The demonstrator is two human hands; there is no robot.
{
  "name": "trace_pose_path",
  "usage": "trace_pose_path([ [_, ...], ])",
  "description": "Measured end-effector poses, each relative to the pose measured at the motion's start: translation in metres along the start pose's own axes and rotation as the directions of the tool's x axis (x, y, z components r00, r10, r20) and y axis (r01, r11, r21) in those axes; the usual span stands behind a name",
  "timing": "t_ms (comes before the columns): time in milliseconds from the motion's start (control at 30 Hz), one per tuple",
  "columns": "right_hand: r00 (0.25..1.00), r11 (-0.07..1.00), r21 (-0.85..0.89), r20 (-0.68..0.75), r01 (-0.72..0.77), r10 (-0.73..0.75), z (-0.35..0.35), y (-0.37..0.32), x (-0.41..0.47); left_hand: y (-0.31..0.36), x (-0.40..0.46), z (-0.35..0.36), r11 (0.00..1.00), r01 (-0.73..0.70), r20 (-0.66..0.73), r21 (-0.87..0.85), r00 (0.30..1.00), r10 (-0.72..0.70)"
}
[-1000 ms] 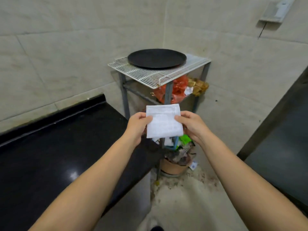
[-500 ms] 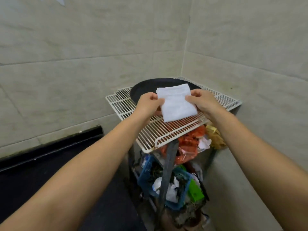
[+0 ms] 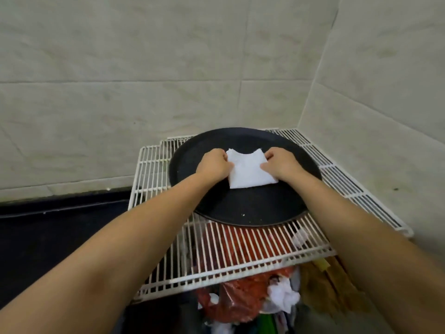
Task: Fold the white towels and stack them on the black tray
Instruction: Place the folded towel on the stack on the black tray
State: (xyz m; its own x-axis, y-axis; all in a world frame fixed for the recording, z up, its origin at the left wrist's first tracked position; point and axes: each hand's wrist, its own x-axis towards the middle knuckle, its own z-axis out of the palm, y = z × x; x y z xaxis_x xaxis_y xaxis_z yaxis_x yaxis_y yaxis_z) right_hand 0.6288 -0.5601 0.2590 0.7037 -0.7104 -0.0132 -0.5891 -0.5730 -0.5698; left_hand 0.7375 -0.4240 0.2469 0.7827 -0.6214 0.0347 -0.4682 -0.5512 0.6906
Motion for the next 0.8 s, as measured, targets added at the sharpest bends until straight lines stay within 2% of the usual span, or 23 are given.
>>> trace_pose_path([
  [67,0.999,0.992,-0.122,0.045,0.018,-0.013,0.004,0.0,0.006,-0.001,-0.001,0.007,0.991,0.022,-0.016,0.133,1.0,-0.02],
  [133,0.997,0.984,-0.178,0.074,0.013,0.0,0.003,-0.002,0.009,-0.001,-0.001,0.009,0.981,0.04,-0.054,0.189,0.998,-0.03],
  [267,0.989,0.977,-0.21,0.132,-0.038,0.067,-0.004,-0.009,0.009,-0.002,-0.007,0.003,0.985,0.029,-0.079,0.171,0.997,-0.016],
  [333,0.992,0.957,-0.287,0.108,-0.034,0.068,-0.007,-0.02,0.002,-0.006,-0.015,-0.007,0.986,-0.001,-0.093,0.168,0.996,0.016],
  [433,0.999,0.928,-0.371,0.017,0.037,-0.033,-0.005,-0.053,-0.019,-0.023,-0.034,-0.037,0.99,-0.046,-0.162,0.135,0.985,0.068],
  [533,0.978,0.891,-0.407,0.04,0.201,-0.202,0.013,-0.105,-0.05,-0.059,-0.067,-0.084,0.988,-0.068,-0.246,0.138,0.964,0.101],
  [633,0.897,0.838,-0.324,0.101,0.439,-0.431,0.057,-0.167,-0.091,-0.115,-0.124,-0.146,0.983,-0.018,-0.283,0.183,0.956,0.07],
  [733,0.731,0.71,-0.177,0.149,0.682,-0.666,0.121,-0.234,-0.152,-0.184,-0.2,-0.21,0.967,0.099,-0.371,0.234,0.929,-0.005],
  [800,0.631,0.623,-0.101,0.17,0.775,-0.757,0.167,-0.273,-0.199,-0.23,-0.256,-0.247,0.943,0.196,-0.423,0.268,0.904,-0.068],
])
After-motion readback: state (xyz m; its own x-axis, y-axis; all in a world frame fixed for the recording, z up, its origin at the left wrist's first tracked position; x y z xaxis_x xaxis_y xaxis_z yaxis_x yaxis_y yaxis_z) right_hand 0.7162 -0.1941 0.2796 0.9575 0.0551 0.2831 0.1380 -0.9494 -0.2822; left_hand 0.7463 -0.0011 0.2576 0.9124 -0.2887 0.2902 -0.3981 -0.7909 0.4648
